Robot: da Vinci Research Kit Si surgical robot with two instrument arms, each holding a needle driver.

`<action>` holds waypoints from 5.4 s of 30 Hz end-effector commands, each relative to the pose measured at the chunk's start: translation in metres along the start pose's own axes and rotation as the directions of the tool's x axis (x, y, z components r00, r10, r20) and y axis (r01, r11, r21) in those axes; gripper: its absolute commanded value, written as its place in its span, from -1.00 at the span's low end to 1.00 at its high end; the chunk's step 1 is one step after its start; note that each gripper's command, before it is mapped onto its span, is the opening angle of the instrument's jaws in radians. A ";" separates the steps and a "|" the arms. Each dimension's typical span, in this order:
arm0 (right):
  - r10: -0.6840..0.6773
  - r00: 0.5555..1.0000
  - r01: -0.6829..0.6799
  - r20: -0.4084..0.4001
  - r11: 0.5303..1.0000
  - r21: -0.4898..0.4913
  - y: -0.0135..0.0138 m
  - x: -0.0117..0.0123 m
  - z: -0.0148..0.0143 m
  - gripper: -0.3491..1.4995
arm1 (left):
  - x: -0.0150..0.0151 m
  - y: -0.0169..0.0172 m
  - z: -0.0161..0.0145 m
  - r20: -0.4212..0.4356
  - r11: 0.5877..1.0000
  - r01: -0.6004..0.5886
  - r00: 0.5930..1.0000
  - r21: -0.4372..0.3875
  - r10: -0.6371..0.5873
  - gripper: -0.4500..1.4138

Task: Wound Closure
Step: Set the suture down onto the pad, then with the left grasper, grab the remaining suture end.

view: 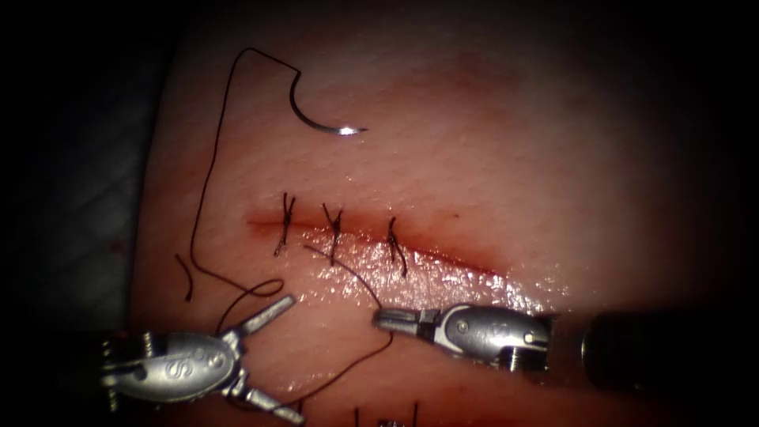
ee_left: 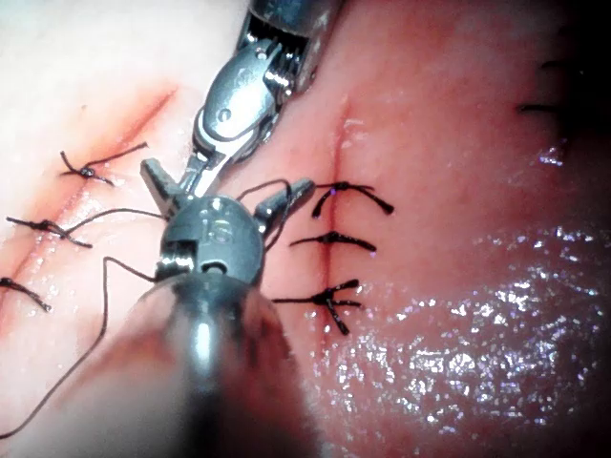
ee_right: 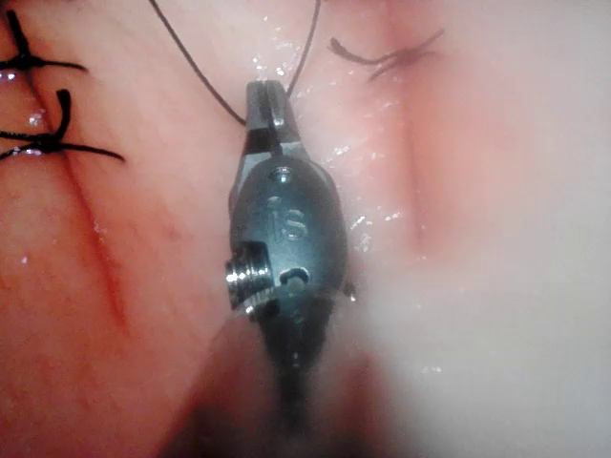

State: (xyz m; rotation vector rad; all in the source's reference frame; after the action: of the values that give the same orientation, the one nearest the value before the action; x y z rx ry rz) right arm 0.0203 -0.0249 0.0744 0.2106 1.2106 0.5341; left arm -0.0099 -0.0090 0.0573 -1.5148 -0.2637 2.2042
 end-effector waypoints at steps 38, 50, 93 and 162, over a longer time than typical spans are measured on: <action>0.015 0.996 -0.038 0.093 0.965 0.259 -0.0142 0.0048 -0.0134 -1.00 | 0.0068 -0.0063 -0.0062 -0.011 0.856 -0.155 0.983 0.493 0.184 0.30; 0.013 0.992 -0.027 0.128 0.993 0.114 -0.0089 0.0097 -0.0193 -0.60 | 0.0075 -0.0073 -0.0007 -0.021 0.932 -0.188 0.979 0.310 0.204 -0.10; -0.029 0.999 0.031 0.041 0.998 -0.048 -0.0013 0.0100 -0.0145 -0.64 | -0.0046 -0.0082 0.0148 0.221 0.919 -0.350 0.896 -0.180 0.384 -0.30; -0.051 0.998 0.048 -0.039 0.995 -0.084 -0.0009 0.0108 -0.0095 -0.09 | -0.0071 -0.0096 0.0140 0.255 0.959 -0.239 0.928 -0.154 0.272 -1.00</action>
State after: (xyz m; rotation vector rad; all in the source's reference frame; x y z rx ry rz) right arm 0.0138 -0.0211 0.0612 0.0744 1.2343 0.5574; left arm -0.0176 -0.0025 0.0719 -1.3664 -0.3020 2.6519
